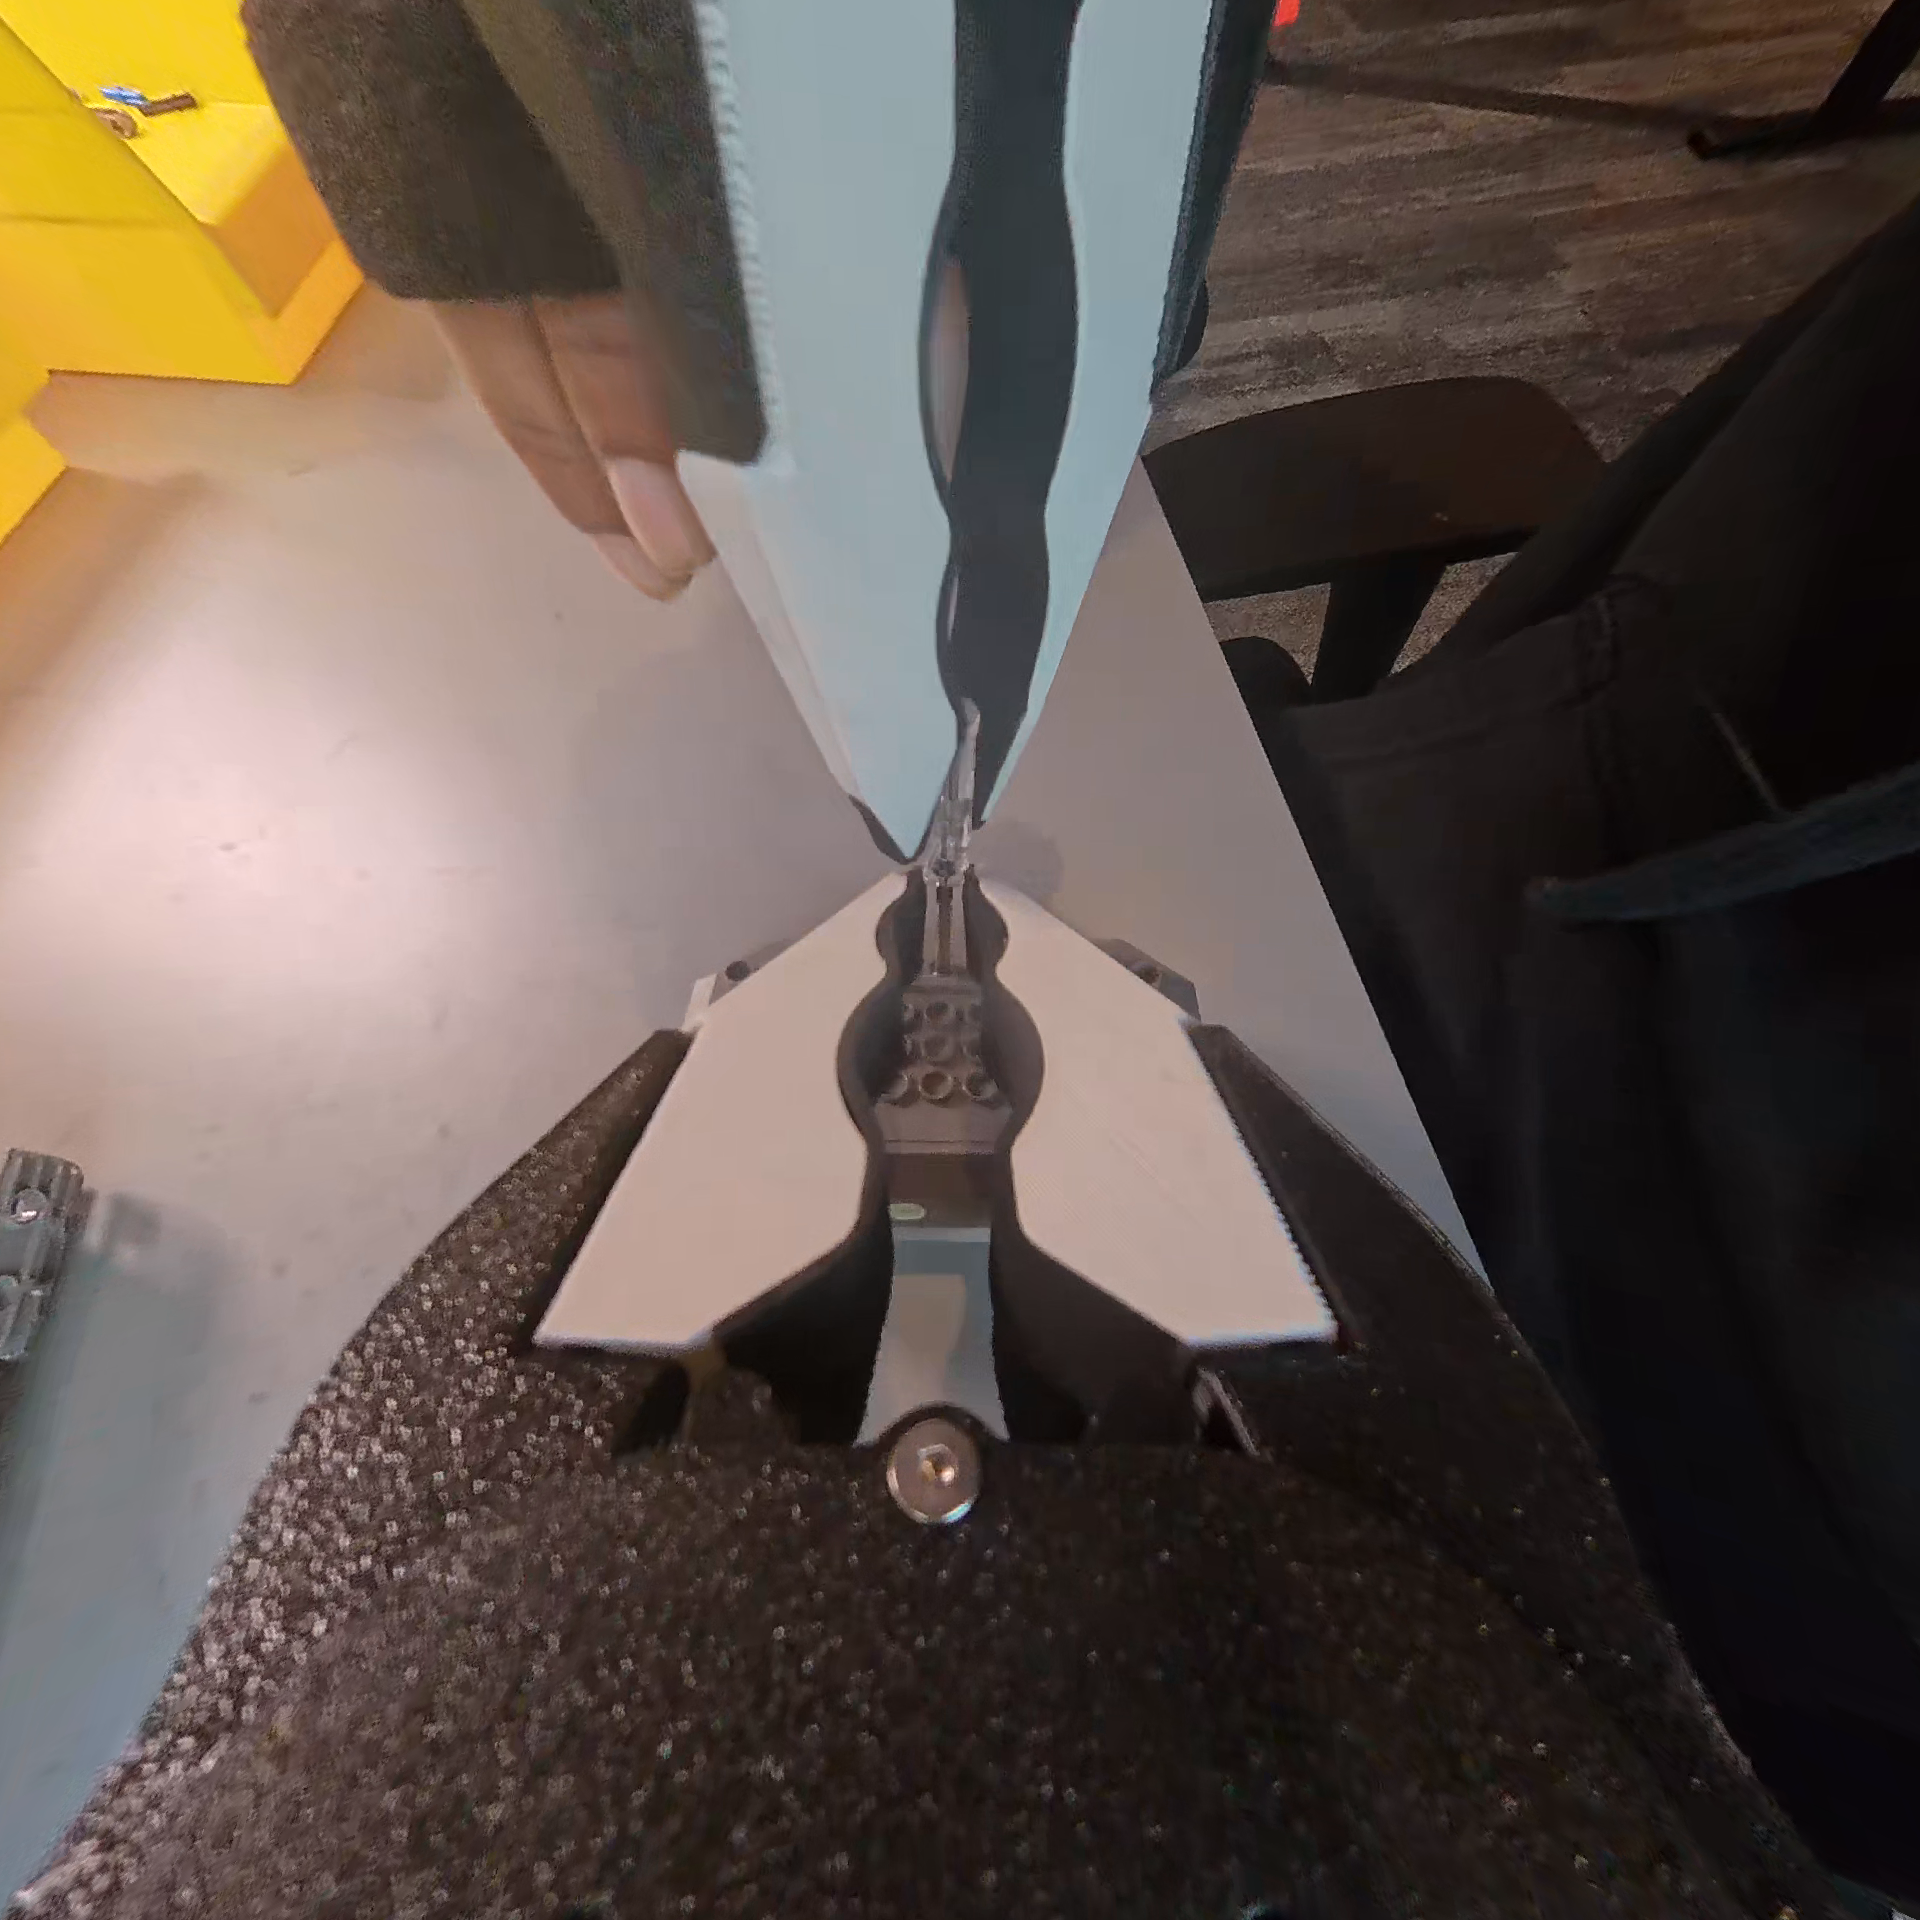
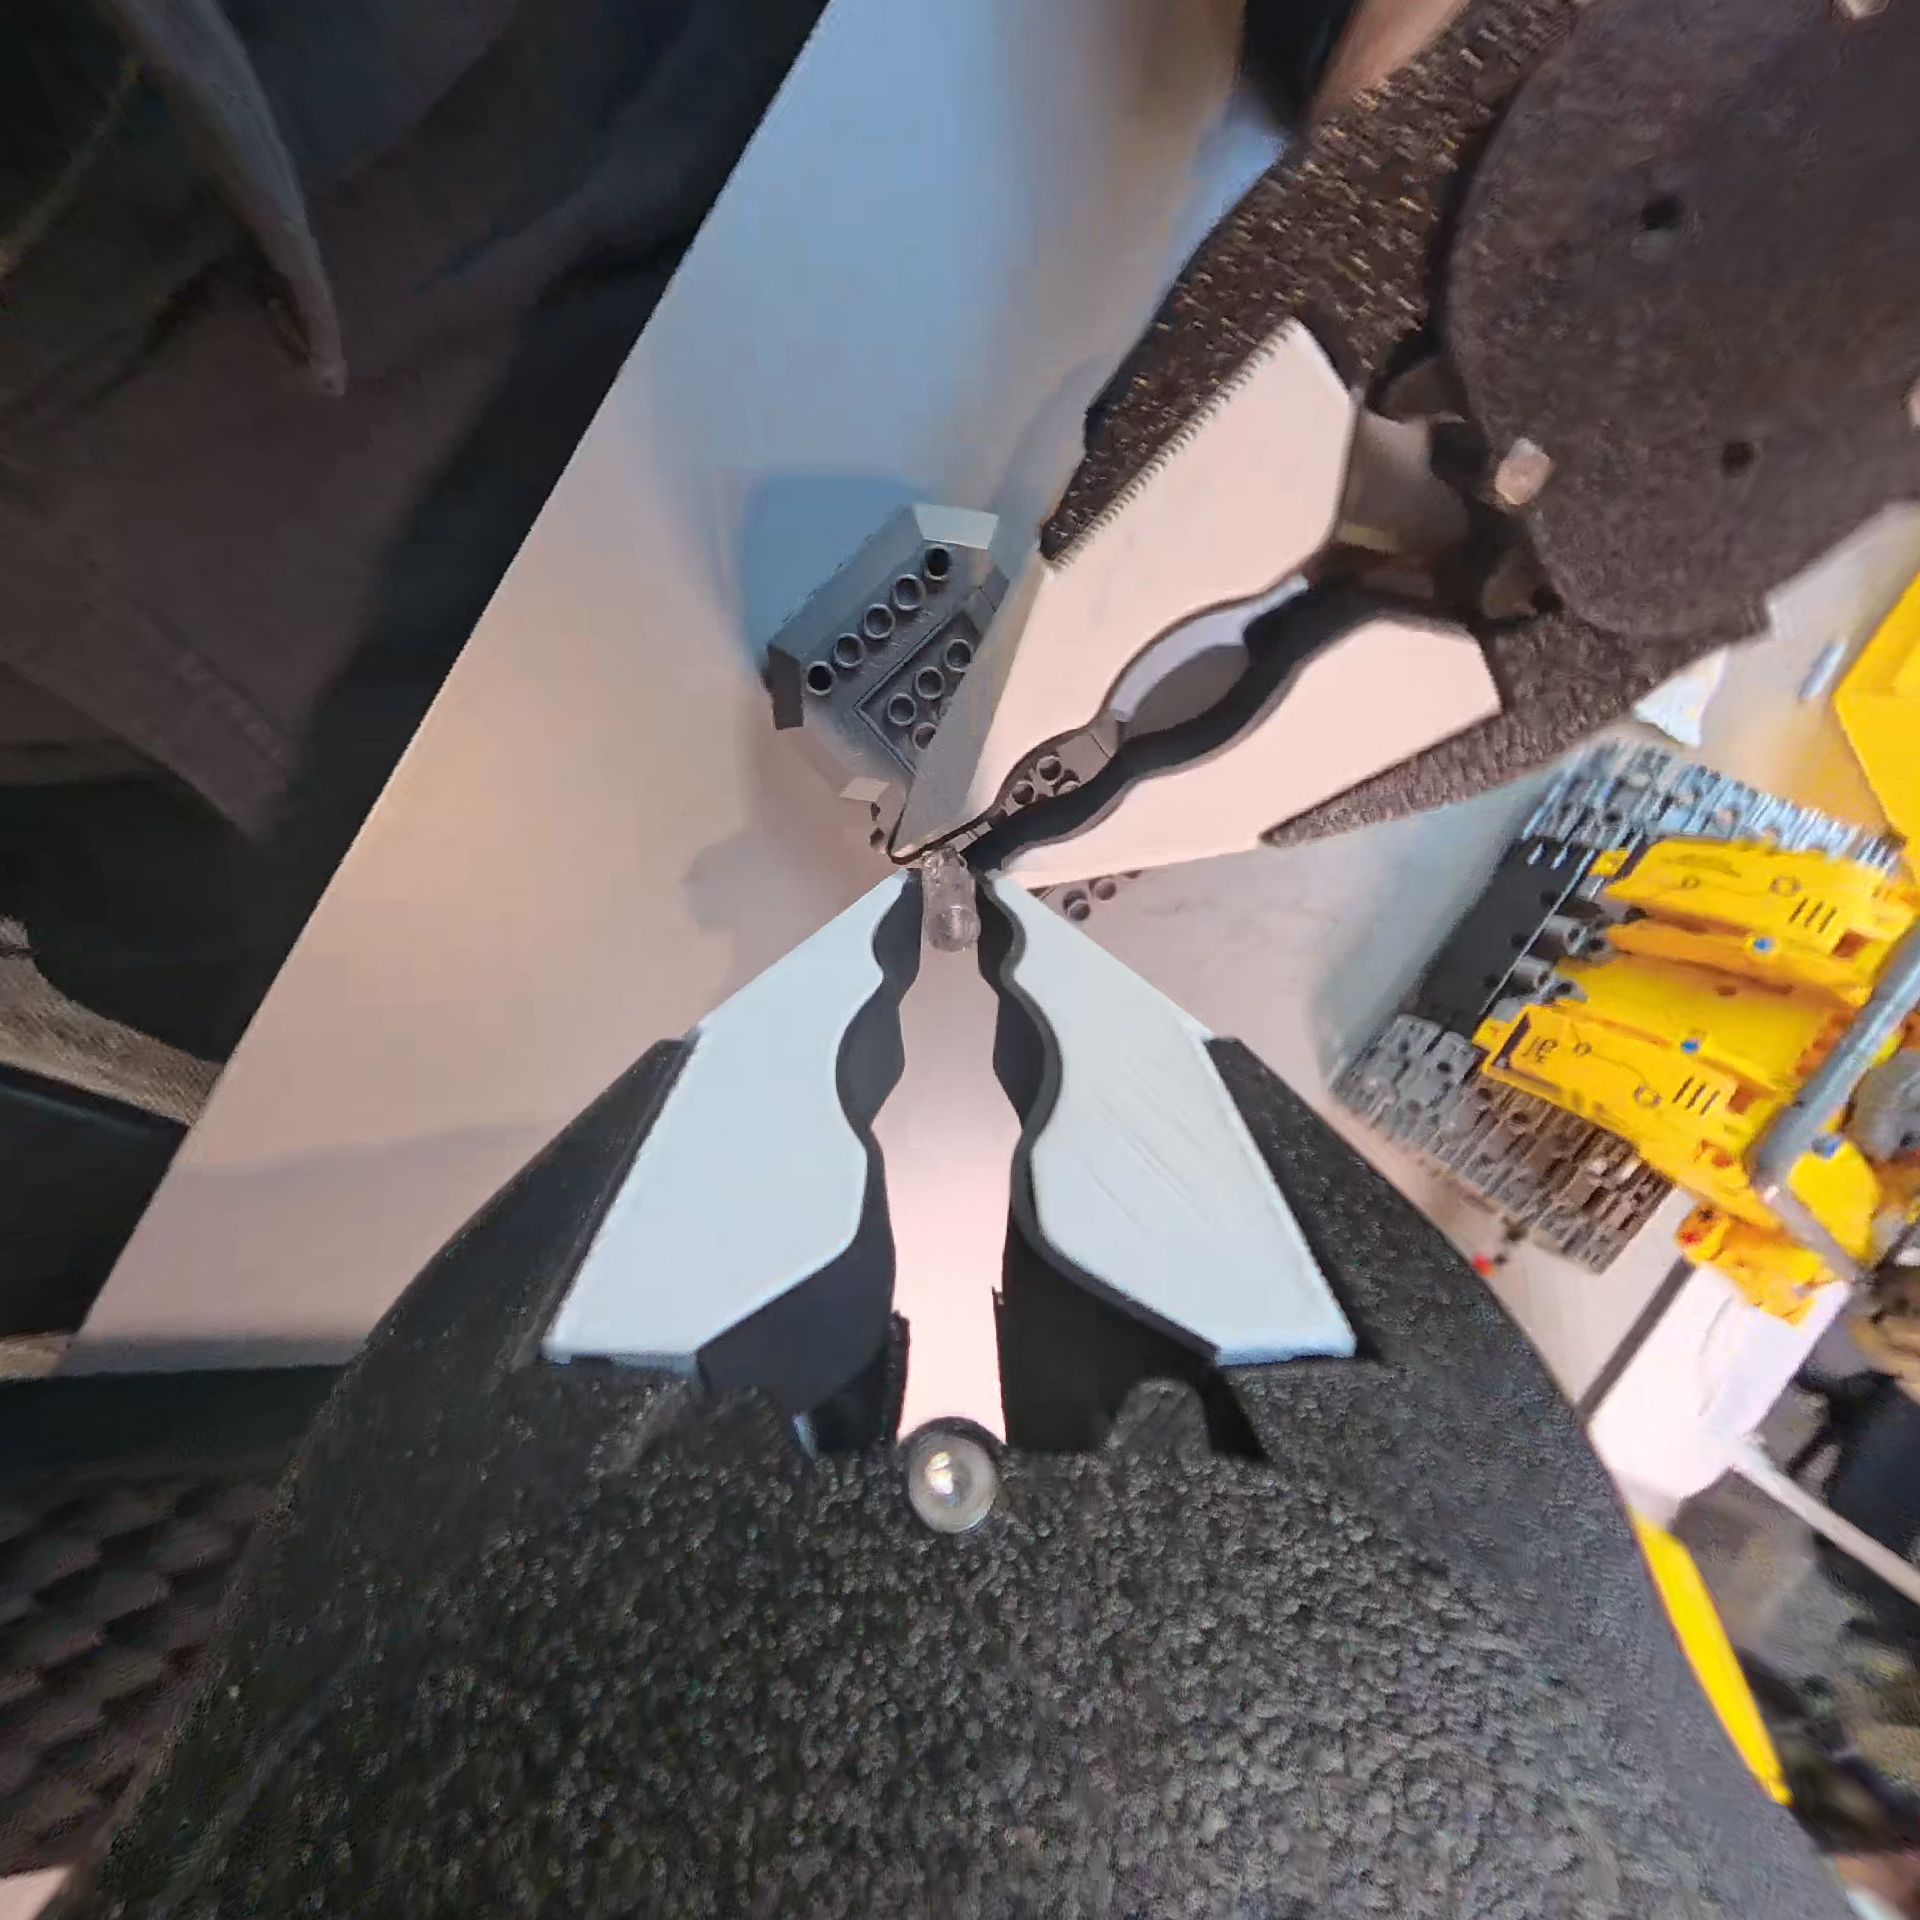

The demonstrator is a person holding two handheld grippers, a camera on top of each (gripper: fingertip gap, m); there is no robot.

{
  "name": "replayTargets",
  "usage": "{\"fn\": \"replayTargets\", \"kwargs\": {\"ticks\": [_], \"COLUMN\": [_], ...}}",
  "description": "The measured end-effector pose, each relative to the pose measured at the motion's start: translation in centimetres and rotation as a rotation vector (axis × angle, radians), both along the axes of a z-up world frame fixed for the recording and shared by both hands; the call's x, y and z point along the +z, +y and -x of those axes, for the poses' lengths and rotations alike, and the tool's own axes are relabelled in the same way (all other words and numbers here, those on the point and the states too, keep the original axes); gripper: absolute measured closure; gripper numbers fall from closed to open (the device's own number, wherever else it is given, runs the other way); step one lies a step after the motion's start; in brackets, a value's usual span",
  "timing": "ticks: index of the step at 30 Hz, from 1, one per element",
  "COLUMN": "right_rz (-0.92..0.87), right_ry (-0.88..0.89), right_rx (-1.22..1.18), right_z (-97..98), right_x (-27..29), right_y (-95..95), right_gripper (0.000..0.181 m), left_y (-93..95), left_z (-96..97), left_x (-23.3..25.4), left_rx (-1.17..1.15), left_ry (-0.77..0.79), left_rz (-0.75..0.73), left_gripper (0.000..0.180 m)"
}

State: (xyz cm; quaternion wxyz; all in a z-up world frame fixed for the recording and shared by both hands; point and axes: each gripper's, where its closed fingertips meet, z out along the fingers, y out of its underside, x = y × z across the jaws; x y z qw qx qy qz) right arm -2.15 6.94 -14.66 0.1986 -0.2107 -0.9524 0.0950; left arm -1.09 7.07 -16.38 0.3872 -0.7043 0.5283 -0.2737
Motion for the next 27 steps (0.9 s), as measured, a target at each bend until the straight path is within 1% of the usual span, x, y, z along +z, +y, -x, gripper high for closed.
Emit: {"fn": "replayTargets", "kwargs": {"ticks": [2, 3, 4, 6, 9, 10, 14, 20, 27], "right_rz": [0.093, 0.175, 0.259, 0.370, 0.455, 0.448, 0.422, 0.440, 0.470], "right_ry": [0.002, -0.002, -0.020, -0.085, -0.111, -0.108, -0.136, -0.203, -0.216], "right_rx": [-0.145, -0.244, -0.356, -0.562, -0.781, -0.829, -0.887, -0.938, -0.970], "right_z": [0.3, 0.4, 0.4, 0.1, 0.2, 0.2, 0.1, -0.1, 0.1], "right_x": [0.5, 1.1, 1.5, 1.8, 1.9, 1.9, 1.9, 1.4, 1.4], "right_y": [0.2, 0.1, 0.0, 0.1, 0.4, 0.8, 1.2, 1.4, 1.6], "right_gripper": [0.167, 0.163, 0.162, 0.161, 0.167, 0.172, 0.172, 0.172, 0.172], "left_y": [0.3, 0.3, 0.5, 0.7, 0.8, 0.9, 0.7, 0.6, 0.4], "left_z": [0.1, 0.1, 0.2, 0.2, 0.2, 0.1, 0.2, 0.3, 0.4], "left_x": [-0.1, -0.1, -0.1, -0.1, -0.2, -0.2, -0.1, -0.1, -0.1], "left_rx": [0.029, 0.042, 0.059, 0.087, 0.107, 0.110, 0.114, 0.086, 0.063], "left_ry": [-0.003, -0.005, -0.006, -0.009, 0.008, 0.011, 0.001, -0.011, -0.026], "left_rz": [-0.013, -0.017, -0.020, -0.018, -0.032, -0.036, -0.029, 0.037, 0.112], "left_gripper": [0.175, 0.175, 0.176, 0.176, 0.176, 0.176, 0.176, 0.176, 0.175]}}
